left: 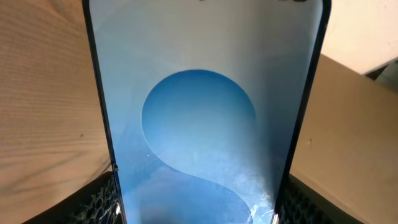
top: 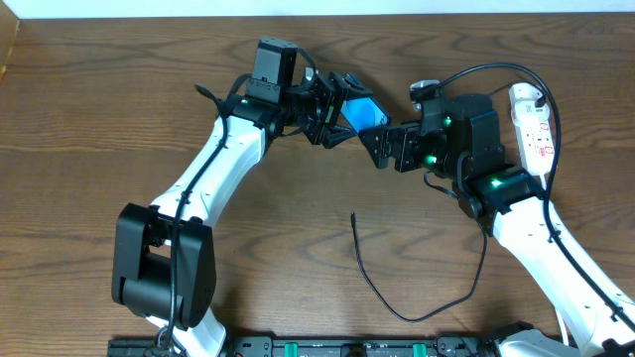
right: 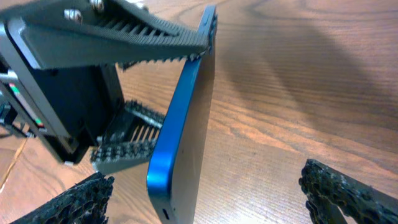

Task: Plug charger to phone and switch on socket
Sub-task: 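Grasp the phone's edge with the right gripper beside the left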

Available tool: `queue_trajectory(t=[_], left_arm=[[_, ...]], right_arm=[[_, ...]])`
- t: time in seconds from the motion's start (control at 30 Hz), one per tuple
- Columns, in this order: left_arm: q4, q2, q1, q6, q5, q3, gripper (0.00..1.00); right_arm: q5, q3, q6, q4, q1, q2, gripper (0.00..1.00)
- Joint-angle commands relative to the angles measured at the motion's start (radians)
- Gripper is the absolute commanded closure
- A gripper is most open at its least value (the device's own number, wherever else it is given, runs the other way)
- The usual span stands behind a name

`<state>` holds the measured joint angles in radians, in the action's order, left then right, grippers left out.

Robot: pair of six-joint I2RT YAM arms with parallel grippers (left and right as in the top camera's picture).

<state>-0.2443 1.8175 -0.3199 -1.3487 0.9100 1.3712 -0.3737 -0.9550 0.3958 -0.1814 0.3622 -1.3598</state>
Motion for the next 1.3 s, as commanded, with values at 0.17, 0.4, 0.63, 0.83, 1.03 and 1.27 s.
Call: queue_trajectory(t=[0.17,0.4,0.63,0.83,1.03,1.27], left_arm=[[0.008,-0.028,-0.001,-0.113,0.012,0.029,0.93],[0.008,-0.028,-0.021,-0.113,0.012,0.029,0.93],[0.008,-0.028,-0.043,-0.113,0.013,0.029,0.93],[0.008,-0.028,-0.07,-0.113,0.013,0.029,0.93],[0.008,-0.028,-0.076,-0.113,0.013,0.029,0.93],[0.008,-0.028,-0.076,-0.113,0.013,0.029,0.92]], right_arm=[[0.032,-0.021,0.038,0.026,0.014,-0.002,0.03],[0.049,-0.021,0.037,0.026,0.037,-0.003,0.03],[0.071,-0.021,0.037,0.023,0.044,-0.004,0.03],[0.081,-0.021,0.037,0.019,0.045,-0.004,0.04],[0.11,-0.021,0.037,0.0,0.045,-0.004,0.1],[0.113,-0.021,0.037,-0.011,0.045,-0.004,0.42]])
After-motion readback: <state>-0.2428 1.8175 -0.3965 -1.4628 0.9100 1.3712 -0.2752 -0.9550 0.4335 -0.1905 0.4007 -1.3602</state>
